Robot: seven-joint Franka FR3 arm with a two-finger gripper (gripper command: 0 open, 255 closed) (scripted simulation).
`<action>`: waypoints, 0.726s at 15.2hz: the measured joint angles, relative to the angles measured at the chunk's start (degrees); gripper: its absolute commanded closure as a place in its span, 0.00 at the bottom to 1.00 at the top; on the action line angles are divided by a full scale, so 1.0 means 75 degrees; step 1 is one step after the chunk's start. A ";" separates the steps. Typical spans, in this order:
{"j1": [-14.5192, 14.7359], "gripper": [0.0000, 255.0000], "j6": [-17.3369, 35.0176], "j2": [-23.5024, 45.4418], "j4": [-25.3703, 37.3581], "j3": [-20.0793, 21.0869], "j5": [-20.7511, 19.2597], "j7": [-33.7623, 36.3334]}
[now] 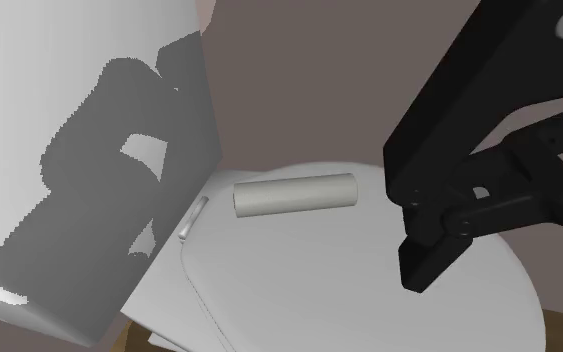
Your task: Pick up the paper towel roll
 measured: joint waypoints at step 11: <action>-0.0380 0.00 0.1683 0.2153 0.0610 0.1613 0.0388 0.3212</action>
